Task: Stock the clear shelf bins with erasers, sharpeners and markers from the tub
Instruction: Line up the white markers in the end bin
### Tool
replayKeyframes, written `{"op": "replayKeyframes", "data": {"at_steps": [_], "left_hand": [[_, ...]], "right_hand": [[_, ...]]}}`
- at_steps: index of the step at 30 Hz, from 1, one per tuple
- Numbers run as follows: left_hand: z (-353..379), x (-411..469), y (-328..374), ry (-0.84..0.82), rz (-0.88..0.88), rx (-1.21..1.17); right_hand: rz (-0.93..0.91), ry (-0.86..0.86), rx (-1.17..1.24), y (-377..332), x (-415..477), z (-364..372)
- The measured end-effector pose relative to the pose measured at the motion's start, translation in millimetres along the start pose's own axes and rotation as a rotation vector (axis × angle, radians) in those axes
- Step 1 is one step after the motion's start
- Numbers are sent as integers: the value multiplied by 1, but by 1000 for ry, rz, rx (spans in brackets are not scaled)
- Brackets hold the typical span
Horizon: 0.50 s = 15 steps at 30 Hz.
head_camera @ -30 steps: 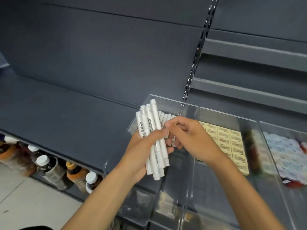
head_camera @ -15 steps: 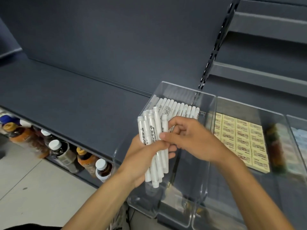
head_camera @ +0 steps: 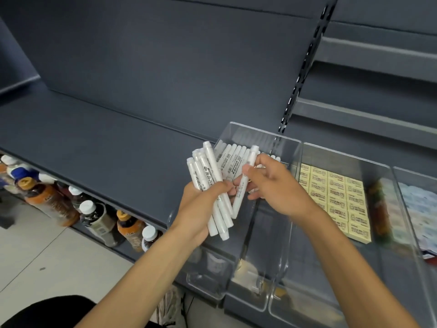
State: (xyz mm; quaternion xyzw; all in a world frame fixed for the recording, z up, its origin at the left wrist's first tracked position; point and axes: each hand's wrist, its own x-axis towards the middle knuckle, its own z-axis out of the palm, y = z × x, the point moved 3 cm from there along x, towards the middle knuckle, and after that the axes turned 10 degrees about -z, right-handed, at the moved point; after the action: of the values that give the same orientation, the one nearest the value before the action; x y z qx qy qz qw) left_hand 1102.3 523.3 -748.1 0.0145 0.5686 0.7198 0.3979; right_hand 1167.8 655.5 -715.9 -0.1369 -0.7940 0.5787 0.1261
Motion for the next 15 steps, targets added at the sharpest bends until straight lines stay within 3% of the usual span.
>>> {"op": "replayKeyframes", "data": {"at_steps": [7,11,15], "left_hand": [[21,15,43,7,39,85],[26,24,36,-63,-20,176],[21,32,25,-91,-77,107]], "right_hand": [[91,188,-66,-9,14,-11],[133,257,38,0,20,-17],[159,292,112,7,23,-19]]}}
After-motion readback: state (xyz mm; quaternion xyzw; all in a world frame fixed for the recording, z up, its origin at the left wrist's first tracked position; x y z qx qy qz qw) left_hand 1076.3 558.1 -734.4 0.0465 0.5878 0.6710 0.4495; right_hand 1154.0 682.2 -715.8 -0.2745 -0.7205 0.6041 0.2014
